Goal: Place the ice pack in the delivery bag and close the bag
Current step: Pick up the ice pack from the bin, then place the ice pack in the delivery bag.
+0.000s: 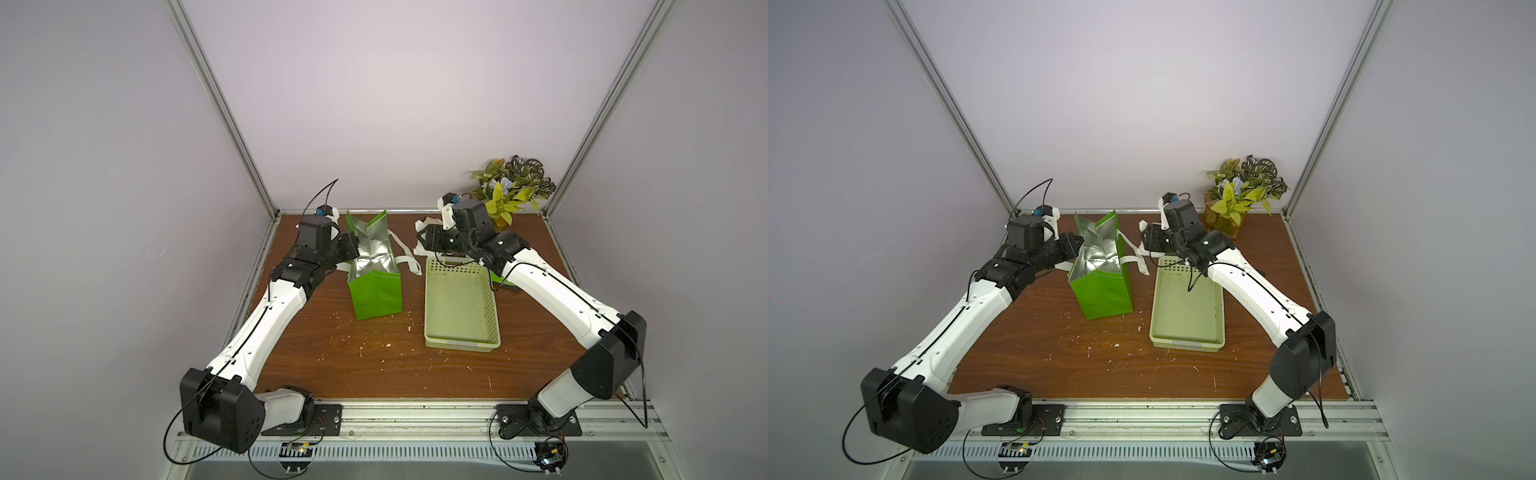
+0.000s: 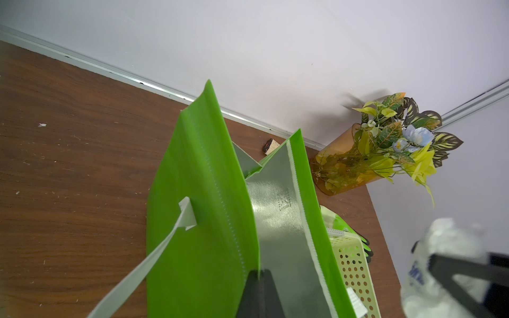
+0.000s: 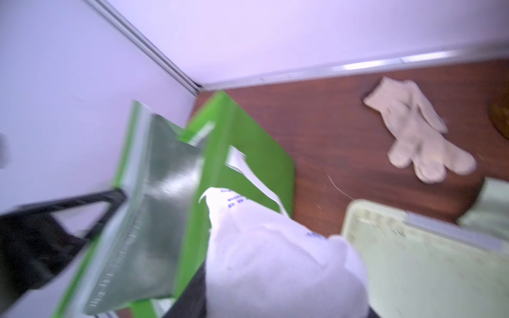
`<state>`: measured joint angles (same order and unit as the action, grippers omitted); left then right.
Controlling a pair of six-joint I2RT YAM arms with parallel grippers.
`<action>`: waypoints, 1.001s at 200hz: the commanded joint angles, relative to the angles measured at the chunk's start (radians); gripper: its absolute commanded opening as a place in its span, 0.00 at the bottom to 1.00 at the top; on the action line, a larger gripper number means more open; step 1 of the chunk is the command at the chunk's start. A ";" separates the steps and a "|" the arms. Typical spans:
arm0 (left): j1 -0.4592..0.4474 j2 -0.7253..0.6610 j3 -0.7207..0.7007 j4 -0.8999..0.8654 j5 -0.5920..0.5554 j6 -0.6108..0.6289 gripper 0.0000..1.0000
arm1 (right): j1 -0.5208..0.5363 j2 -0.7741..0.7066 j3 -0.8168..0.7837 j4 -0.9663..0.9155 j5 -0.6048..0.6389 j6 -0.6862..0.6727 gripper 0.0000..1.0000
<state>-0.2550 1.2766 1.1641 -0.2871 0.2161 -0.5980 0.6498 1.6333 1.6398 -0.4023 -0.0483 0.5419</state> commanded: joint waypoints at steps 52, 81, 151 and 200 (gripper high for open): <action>0.010 -0.012 -0.003 0.006 -0.039 0.000 0.00 | 0.161 0.386 0.560 -0.107 -0.024 -0.128 0.17; 0.011 -0.017 -0.012 0.006 -0.042 -0.009 0.00 | 0.182 0.465 0.624 -0.177 0.013 -0.143 0.18; 0.010 -0.021 -0.010 -0.001 -0.049 -0.005 0.00 | 0.200 0.489 0.610 -0.238 0.050 -0.167 0.47; 0.011 -0.021 -0.009 -0.003 -0.047 -0.002 0.00 | 0.200 0.468 0.708 -0.314 0.081 -0.210 0.76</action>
<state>-0.2481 1.2716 1.1576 -0.2882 0.1745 -0.6071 0.8440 2.1643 2.2528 -0.6819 -0.0051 0.3714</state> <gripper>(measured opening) 0.050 0.702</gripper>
